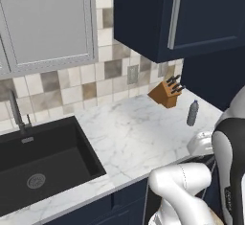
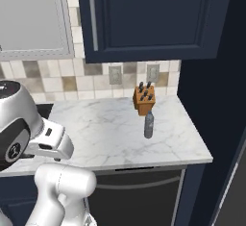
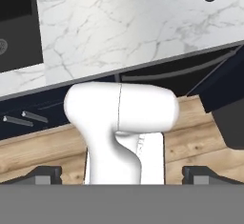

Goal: Take the bottled waters from the counter and place them in the freezer to freeze. Close the freezer door after placing the bottles.

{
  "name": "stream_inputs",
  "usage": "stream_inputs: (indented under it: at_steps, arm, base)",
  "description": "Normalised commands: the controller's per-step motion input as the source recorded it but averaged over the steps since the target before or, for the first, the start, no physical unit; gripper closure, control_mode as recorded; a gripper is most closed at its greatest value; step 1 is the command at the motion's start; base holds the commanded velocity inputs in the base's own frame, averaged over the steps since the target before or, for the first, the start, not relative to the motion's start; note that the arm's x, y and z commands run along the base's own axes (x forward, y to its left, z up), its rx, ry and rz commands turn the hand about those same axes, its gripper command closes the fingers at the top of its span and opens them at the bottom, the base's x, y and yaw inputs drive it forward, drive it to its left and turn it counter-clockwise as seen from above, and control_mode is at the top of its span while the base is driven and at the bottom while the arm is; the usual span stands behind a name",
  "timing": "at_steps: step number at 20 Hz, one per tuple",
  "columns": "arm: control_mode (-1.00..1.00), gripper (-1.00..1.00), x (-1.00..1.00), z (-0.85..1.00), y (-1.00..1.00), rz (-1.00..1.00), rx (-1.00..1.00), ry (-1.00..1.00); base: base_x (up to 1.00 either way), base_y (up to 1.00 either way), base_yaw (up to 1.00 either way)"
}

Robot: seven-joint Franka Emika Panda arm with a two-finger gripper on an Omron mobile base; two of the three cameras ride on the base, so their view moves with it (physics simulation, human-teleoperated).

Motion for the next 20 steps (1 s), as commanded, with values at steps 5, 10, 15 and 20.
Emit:
stream_inputs:
  at_steps: [5, 10, 15, 20]
  arm:
    - [-1.00, -1.00, 0.53, 0.00, -0.27, 0.03, 0.03, 0.03]
    - [-1.00, -1.00, 0.51, 0.00, -0.23, 0.03, 0.01, 0.01]
    - [-1.00, -1.00, 0.36, 0.00, -0.47, 0.04, 0.03, -0.01]
    - [-1.00, -1.00, 0.29, -0.04, -0.56, 0.06, 0.00, -0.13]
  base:
    - [0.00, 0.00, 0.00]
    - [0.00, 0.00, 0.00]
    - [0.00, 0.00, 0.00]
    - [0.00, 0.00, 0.00]
